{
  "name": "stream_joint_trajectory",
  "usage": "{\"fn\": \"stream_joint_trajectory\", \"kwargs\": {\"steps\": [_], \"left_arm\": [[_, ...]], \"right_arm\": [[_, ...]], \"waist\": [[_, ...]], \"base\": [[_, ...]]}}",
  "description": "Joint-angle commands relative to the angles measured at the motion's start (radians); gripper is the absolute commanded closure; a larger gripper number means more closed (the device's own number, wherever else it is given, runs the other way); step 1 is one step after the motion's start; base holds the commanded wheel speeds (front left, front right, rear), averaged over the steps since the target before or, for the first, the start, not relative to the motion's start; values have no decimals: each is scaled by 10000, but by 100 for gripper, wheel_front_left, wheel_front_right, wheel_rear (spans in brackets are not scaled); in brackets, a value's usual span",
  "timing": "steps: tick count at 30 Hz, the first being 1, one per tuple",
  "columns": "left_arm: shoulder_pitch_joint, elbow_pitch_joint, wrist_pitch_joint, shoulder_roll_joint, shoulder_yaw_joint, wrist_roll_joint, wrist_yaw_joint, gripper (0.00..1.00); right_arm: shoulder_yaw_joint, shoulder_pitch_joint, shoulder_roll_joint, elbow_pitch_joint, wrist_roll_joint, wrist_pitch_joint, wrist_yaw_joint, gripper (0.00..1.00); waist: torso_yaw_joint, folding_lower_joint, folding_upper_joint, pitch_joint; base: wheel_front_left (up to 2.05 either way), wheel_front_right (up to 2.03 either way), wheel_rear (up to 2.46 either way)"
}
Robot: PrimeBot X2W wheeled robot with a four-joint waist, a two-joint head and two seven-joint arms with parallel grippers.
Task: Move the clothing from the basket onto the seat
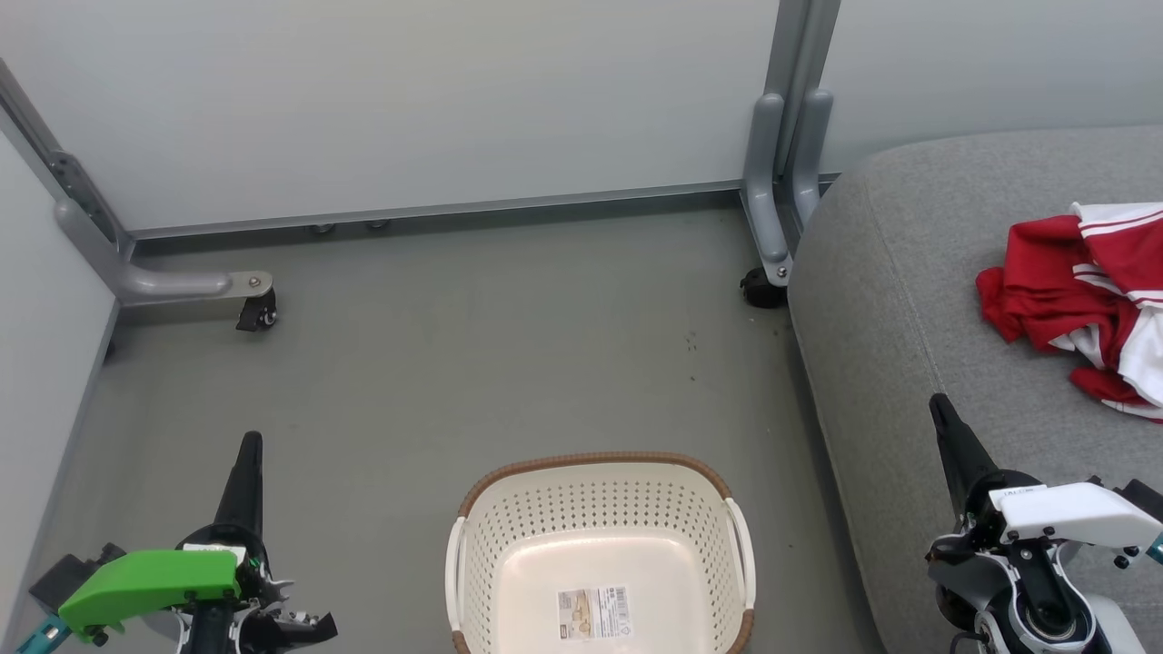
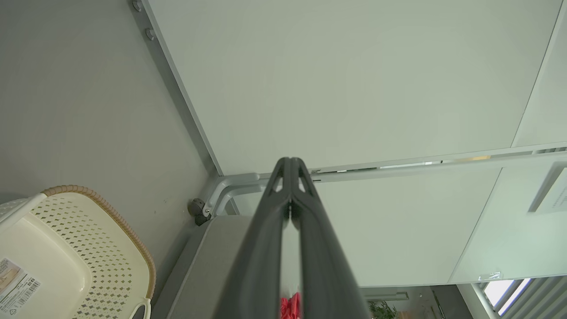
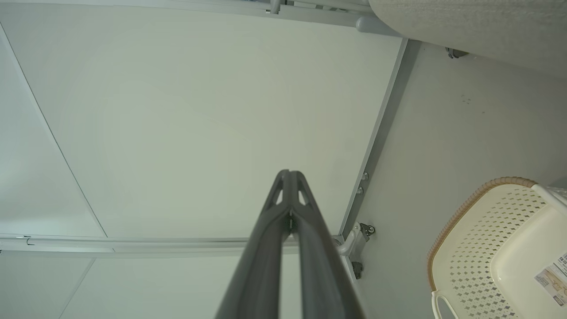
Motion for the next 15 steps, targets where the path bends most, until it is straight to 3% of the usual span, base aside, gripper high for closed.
{"fn": "stream_joint_trajectory", "kwargs": {"steps": [1, 15], "left_arm": [[-216, 17, 48, 40, 74, -227, -83, 100], [-431, 163, 331, 6, 306, -1141, -192, 100]], "right_arm": [[-71, -127, -1, 30, 227, 73, 5, 100], [-267, -256, 68, 154, 1123, 352, 4, 100]], "waist": [[5, 0, 0, 11], [47, 0, 0, 102]], "base": [[0, 0, 0], [0, 0, 0]]}}
